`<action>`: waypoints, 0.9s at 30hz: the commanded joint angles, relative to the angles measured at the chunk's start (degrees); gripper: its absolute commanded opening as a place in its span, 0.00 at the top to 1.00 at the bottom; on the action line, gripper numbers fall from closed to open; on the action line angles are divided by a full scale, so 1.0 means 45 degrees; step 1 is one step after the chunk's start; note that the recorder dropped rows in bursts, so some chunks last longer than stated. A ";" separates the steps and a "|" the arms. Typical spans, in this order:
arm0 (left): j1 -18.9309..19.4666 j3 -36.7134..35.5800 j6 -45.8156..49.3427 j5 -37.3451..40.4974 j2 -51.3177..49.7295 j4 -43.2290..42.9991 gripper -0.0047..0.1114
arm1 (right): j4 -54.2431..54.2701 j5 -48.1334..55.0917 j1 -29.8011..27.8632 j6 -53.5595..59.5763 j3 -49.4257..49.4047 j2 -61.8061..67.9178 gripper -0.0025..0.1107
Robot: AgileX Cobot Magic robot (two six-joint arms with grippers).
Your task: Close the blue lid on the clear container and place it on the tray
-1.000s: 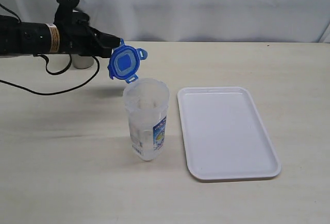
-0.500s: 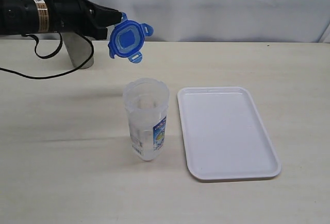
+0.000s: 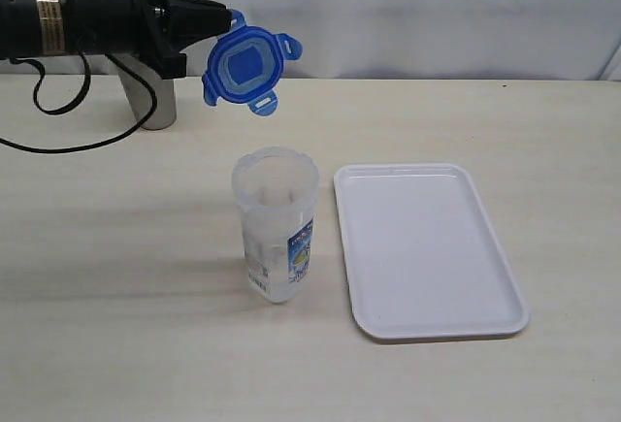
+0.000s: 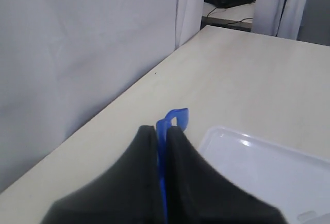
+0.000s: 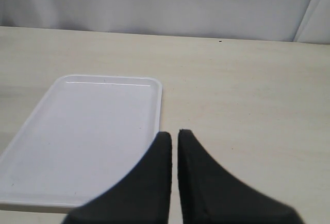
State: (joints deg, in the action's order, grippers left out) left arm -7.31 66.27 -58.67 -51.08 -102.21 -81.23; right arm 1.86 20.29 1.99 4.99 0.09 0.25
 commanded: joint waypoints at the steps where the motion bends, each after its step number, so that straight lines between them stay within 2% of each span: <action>1: -0.0010 -0.0868 0.0973 -0.0478 0.1059 0.0621 0.96 | 0.0050 -0.0164 0.0026 0.0034 -0.0020 -0.0056 0.94; 5: -0.0010 -0.1651 0.2076 -0.0721 0.1726 0.0829 0.96 | 0.0050 -0.0164 0.0026 0.0034 -0.0020 -0.0056 0.94; 11: -0.0010 -0.2863 0.4291 -0.1867 0.2110 0.2321 0.96 | 0.0050 -0.0164 0.0026 0.0034 -0.0020 -0.0056 0.94; 15: -0.0195 -0.2886 0.4468 -0.1833 0.2110 0.2233 0.96 | 0.0050 -0.0164 0.0026 0.0034 -0.0020 -0.0056 0.94; 18: -0.0779 -0.2886 0.5255 -0.0796 0.2110 0.2351 0.96 | 0.0050 -0.0164 0.0026 0.0034 -0.0020 -0.0056 0.94; 22: -0.1962 -0.2886 0.7045 0.1556 0.2110 0.3584 0.96 | 0.0050 -0.0164 0.0026 0.0034 -0.0020 -0.0056 0.94; 27: -0.3134 -0.2886 1.0344 0.3145 0.2110 0.6257 0.96 | 0.0050 -0.0164 0.0026 0.0034 -0.0020 -0.0056 0.94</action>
State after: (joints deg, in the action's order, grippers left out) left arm -19.26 53.49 -20.56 -40.47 -93.10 -61.02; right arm 1.86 20.29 1.99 4.99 0.09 0.25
